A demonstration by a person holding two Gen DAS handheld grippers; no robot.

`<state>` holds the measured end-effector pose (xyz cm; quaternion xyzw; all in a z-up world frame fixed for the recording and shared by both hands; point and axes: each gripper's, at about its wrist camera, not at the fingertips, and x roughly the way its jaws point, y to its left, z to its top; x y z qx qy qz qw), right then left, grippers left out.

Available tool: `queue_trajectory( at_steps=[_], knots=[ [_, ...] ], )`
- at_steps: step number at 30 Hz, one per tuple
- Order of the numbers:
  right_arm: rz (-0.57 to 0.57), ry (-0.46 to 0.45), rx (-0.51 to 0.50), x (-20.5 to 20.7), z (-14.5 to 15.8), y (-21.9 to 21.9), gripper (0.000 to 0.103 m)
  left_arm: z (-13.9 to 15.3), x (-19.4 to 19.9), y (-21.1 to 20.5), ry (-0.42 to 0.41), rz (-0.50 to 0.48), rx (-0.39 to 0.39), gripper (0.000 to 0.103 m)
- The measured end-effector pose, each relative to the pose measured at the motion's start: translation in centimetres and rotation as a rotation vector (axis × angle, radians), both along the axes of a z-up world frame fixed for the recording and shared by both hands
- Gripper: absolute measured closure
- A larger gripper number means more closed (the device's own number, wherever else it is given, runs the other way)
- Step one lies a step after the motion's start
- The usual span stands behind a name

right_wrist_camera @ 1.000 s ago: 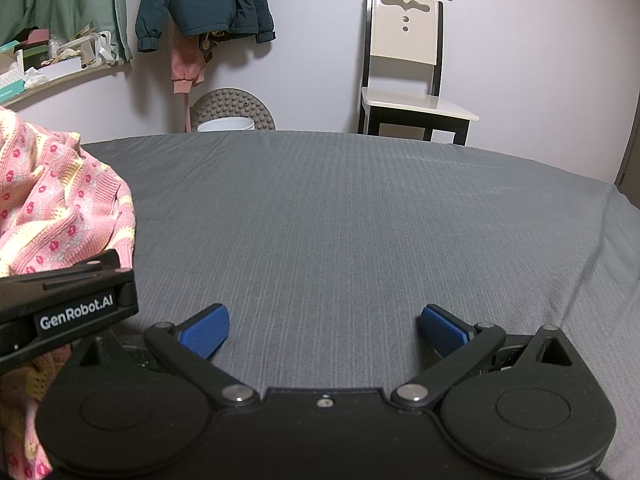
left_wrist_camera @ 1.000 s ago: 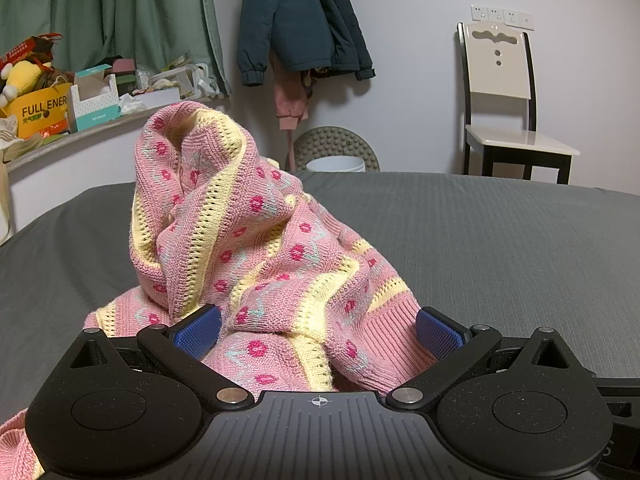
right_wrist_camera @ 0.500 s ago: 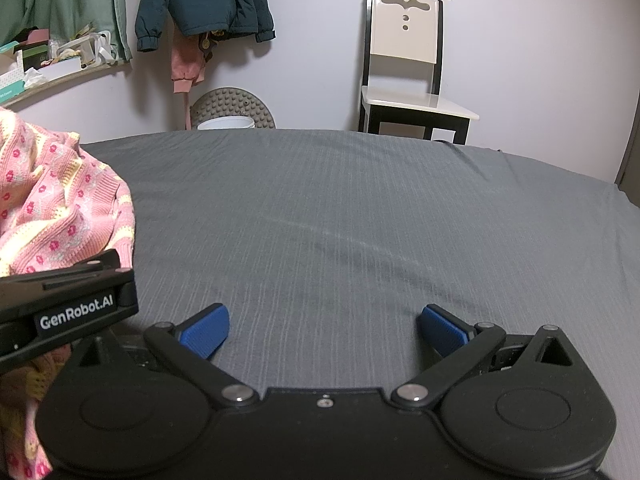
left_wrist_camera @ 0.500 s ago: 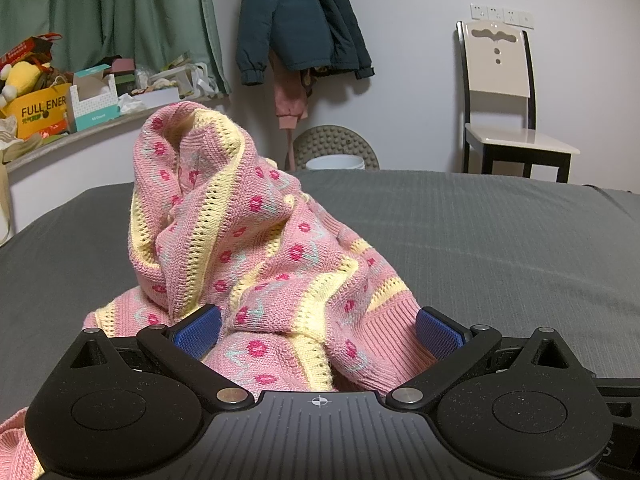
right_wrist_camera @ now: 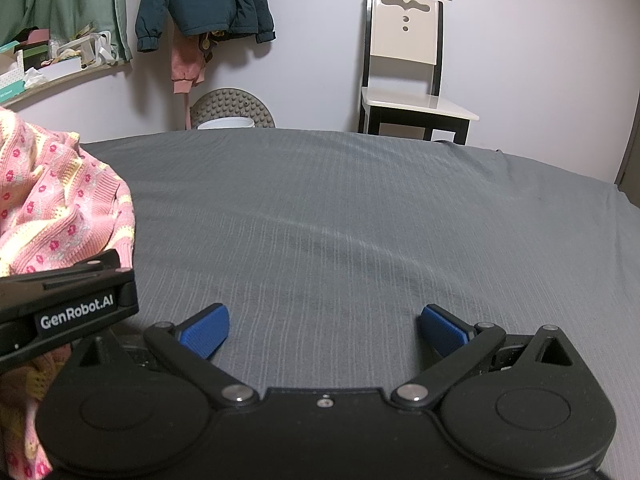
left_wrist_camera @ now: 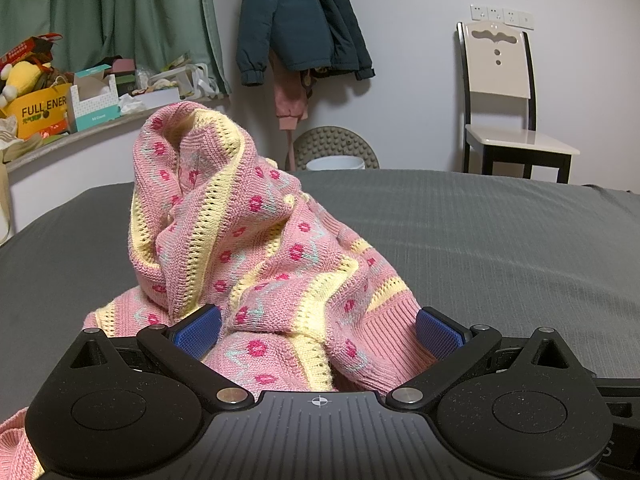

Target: Fold clothes

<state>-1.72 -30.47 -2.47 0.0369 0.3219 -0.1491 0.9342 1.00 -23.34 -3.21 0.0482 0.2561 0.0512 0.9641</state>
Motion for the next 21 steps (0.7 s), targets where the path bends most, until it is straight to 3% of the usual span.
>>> queue_trajectory(
  at_steps=[21],
  knots=[
    [-0.002, -0.010, 0.000, -0.02, -0.07, 0.03, 0.000, -0.12, 0.05, 0.00, -0.002, -0.002, -0.001, 0.000]
  ],
)
